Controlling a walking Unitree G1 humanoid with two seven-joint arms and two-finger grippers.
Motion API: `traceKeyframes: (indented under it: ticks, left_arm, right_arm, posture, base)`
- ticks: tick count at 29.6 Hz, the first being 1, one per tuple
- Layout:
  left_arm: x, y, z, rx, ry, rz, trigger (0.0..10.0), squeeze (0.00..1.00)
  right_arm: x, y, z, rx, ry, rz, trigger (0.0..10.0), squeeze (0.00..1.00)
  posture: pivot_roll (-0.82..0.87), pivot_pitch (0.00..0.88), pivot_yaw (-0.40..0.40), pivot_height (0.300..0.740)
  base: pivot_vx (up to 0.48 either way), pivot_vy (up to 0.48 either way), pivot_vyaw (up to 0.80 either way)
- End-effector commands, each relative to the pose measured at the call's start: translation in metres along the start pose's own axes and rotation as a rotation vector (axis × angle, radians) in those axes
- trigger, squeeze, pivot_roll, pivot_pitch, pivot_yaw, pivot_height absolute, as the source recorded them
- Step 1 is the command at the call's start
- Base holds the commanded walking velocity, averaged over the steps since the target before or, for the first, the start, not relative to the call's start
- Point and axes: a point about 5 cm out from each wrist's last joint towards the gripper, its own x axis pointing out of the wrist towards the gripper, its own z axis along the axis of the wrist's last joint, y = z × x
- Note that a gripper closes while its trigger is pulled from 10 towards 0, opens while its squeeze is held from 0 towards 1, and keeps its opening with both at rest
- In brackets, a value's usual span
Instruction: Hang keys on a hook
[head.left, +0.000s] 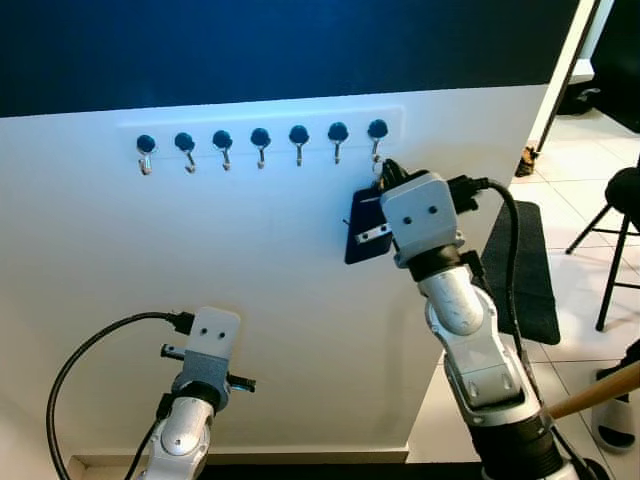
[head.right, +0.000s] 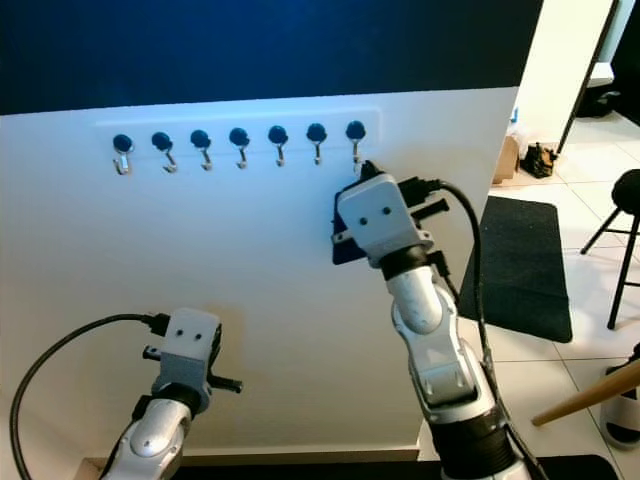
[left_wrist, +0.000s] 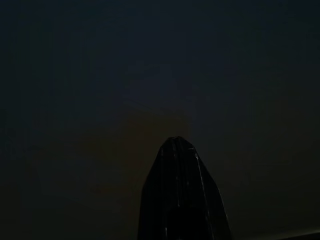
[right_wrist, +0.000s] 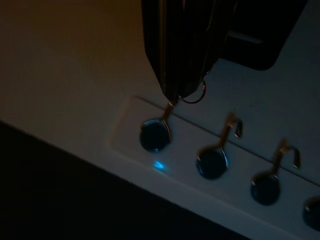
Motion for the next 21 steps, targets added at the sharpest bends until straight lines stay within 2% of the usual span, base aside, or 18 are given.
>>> traceKeyframes:
  ticks: [1,8,21]
  left_arm:
    - [-0.004,0.0,-0.009,-0.001,0.035,0.008,10.0,0.0]
    - [-0.002,0.0,-0.008,-0.001,0.032,0.002,10.0,0.0]
    - [-0.001,-0.002,-0.008,0.001,0.031,-0.006,10.0,0.0]
  right_arm:
    - [0.0,0.002,0.011,-0.015,-0.06,0.003,10.0,0.0]
    - [0.001,-0.004,0.022,-0.017,-0.134,-0.033,10.0,0.0]
    - [-0.003,-0.007,0.027,-0.047,-0.174,-0.06,10.0,0.0]
  posture:
    - [0.02,0.141,0.089,0.74]
    - [0.02,0.135,0.09,0.74]
    - [0.01,0.133,0.093,0.74]
  base:
    - [0.0,0.0,0.0]
    - [0.0,0.0,0.0]
    - [0.0,0.0,0.0]
